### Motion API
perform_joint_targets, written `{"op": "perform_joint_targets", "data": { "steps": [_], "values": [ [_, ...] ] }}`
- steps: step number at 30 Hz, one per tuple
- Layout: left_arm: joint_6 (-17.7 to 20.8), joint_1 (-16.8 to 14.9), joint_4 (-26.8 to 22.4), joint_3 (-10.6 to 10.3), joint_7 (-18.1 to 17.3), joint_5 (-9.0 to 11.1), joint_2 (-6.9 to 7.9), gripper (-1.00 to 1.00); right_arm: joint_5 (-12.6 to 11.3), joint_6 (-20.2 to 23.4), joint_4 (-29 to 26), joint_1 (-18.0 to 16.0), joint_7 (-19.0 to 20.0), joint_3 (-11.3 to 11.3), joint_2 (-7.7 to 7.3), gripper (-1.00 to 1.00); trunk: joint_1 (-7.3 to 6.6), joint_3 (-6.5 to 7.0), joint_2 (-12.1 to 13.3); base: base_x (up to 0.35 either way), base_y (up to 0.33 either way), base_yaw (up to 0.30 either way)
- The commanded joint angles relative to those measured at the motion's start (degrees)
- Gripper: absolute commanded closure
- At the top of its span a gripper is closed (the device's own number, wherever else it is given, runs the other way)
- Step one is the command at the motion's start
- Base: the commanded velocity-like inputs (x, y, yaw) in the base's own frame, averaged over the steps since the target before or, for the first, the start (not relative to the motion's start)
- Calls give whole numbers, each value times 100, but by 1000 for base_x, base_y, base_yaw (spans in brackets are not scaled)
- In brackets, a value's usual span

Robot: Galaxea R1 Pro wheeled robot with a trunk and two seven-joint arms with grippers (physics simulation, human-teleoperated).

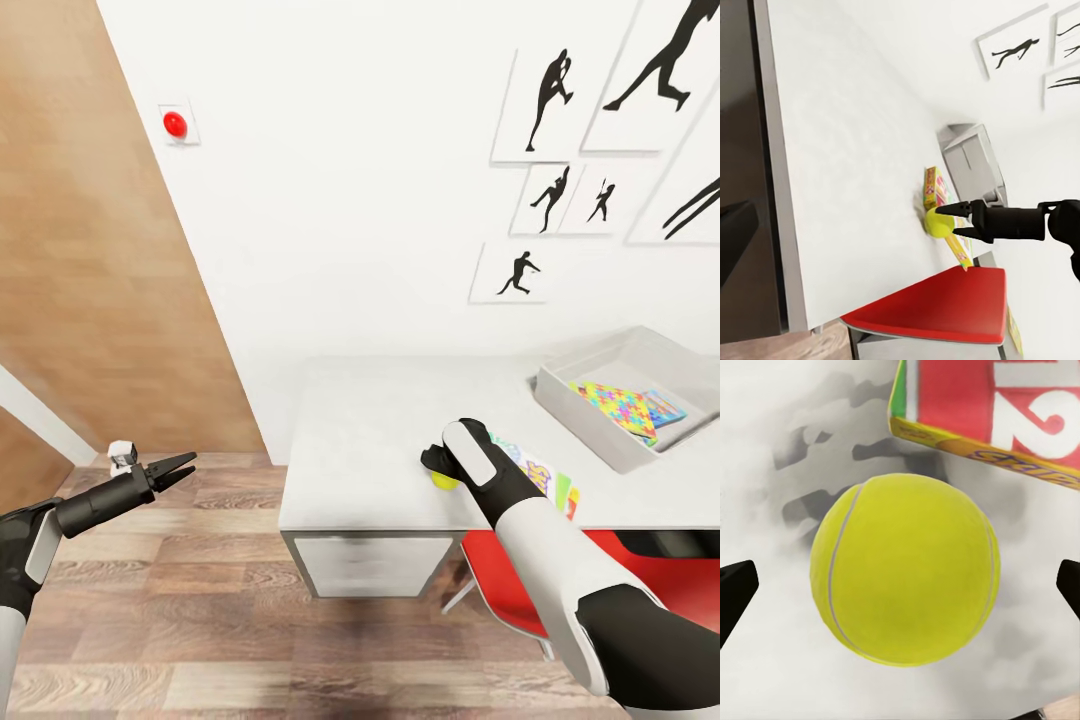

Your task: Put all the toys in the child's room - the three board games (two on the bed and one on the table), the two jigsaw puzzles on the table, and the tennis ball on the table - inside the toy box on the table in the child's room.

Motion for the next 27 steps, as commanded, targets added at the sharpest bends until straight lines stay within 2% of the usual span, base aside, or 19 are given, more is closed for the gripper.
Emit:
{"op": "perform_joint_targets", "data": {
  "steps": [1, 27],
  "values": [
    [57, -4, 0, 4, -15, 9, 1, -100, -47, 12, -5, -6, -51, 19, -3, -100, 3, -12, -11, 0, 0, 0],
    [57, -4, 0, 3, -15, 10, -2, -100, -47, 13, -5, -6, -51, 18, -10, -100, 3, -16, -11, 0, 0, 0]
  ]
}}
